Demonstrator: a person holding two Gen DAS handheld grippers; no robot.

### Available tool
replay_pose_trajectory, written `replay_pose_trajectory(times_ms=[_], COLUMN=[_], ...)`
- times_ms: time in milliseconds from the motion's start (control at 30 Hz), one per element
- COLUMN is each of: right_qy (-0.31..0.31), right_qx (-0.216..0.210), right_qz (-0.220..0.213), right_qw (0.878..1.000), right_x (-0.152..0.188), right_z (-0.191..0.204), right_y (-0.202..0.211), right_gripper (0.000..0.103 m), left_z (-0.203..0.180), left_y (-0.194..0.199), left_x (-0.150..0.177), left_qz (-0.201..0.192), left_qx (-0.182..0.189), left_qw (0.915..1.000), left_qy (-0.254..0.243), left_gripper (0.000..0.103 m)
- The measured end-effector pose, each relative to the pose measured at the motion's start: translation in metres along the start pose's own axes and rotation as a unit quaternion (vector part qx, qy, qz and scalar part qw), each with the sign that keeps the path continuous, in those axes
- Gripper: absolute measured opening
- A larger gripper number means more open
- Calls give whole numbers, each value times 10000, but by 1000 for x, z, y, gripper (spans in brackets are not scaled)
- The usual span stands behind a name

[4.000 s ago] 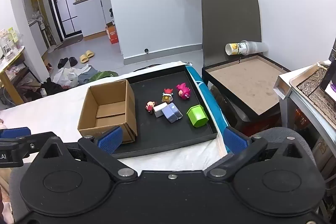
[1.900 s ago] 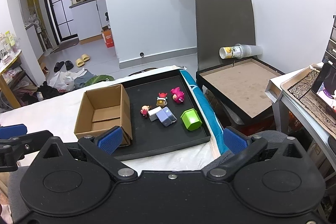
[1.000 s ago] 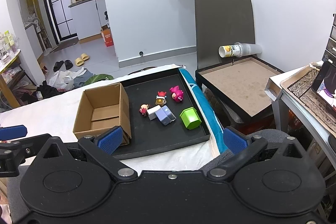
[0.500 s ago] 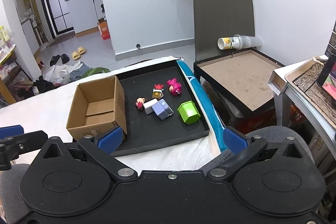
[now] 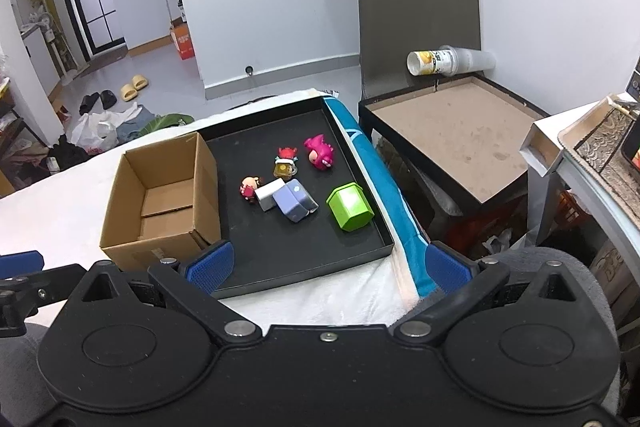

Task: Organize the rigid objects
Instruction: 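Move the right gripper down toward the lavender-blue block while the left gripper approaches the box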

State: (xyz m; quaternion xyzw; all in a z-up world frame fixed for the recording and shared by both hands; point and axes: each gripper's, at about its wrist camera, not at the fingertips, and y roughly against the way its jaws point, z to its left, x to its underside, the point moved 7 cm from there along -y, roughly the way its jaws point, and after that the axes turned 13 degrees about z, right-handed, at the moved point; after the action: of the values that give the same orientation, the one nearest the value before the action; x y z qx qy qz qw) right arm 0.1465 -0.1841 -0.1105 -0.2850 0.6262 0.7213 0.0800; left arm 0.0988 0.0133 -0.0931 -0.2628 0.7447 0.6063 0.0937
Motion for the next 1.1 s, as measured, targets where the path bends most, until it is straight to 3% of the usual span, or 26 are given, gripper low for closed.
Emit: replay_pose_trajectory(times_ms=[733,1100], right_qy=[-133,219], right_qx=[104,57], right_qz=[461,630], right_qw=[9988,9978], right_x=[-35,-55], right_z=[-9,3], right_y=[-61,-92], right_gripper=[103,103], left_z=[51,80], left_y=[-49,-69], left_x=[-25,-34], left_qz=[523,670], left_qx=[24,-90], left_qw=[9967,9934], left_qy=[621,928], left_gripper=[95,95])
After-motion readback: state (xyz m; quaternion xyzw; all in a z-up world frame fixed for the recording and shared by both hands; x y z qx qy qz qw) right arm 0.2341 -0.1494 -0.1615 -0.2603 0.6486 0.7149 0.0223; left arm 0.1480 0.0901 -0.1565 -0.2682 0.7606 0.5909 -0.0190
